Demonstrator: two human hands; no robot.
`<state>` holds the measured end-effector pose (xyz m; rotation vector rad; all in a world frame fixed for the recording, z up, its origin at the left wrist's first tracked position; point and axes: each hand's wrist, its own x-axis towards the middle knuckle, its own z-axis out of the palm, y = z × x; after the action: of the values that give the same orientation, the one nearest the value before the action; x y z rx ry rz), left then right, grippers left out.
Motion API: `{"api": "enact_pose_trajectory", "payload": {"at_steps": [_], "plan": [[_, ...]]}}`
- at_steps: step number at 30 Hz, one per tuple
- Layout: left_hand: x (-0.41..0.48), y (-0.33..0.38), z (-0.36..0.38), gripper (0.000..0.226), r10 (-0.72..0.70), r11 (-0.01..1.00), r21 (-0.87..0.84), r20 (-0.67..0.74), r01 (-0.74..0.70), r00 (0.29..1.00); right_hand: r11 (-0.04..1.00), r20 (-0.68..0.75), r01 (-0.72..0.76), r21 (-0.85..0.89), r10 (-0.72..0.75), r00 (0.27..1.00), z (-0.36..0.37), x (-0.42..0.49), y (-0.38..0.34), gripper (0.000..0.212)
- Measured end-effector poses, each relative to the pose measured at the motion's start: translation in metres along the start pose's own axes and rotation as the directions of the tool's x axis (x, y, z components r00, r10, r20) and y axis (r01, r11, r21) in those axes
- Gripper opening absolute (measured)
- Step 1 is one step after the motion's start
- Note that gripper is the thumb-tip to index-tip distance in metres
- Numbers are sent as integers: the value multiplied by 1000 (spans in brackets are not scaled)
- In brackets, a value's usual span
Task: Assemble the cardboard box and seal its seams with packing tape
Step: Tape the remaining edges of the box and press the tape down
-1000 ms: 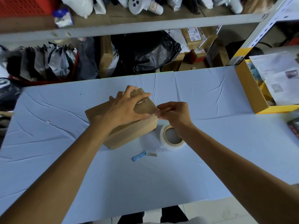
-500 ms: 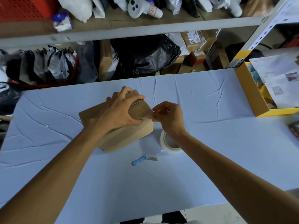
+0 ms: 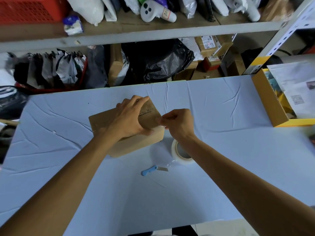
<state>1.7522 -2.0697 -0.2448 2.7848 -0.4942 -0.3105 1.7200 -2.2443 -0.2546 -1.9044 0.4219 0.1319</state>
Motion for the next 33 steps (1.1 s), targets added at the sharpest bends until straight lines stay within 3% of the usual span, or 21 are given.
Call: {"api": "enact_pose_trajectory", "payload": {"at_steps": [6, 12, 16, 20, 24, 29, 33], "plan": [[0, 0, 1, 95, 25, 1000, -12, -3, -25, 1000, 999, -102, 11, 44, -7, 995, 3, -2, 2, 18], [4, -2, 3, 95, 17, 1000, -17, -22, -17, 1000, 999, 57, 24, 41, -26, 998, -10, 5, 6, 12], [2, 0, 4, 94, 24, 1000, -18, -26, -24, 999, 994, 81, 72, 88, -79, 994, -9, -7, 13, 27], [3, 0, 1, 95, 18, 998, -54, -5, -18, 1000, 982, 69, 190, -3, -189, 980, -8, -4, 15, 24], [3, -1, 1, 97, 15, 998, -63, 1, -15, 1000, 981, 36, 192, -5, -192, 981, -6, -3, 18, 22], [3, 0, 1, 97, 8, 997, -75, -11, -9, 1000, 975, 96, 220, -21, -217, 971, -10, 0, 17, 23], [1, 0, 1, 96, 10, 997, -82, -14, -12, 1000, 928, 145, 333, -169, -311, 939, -12, 4, 20, 16]]}}
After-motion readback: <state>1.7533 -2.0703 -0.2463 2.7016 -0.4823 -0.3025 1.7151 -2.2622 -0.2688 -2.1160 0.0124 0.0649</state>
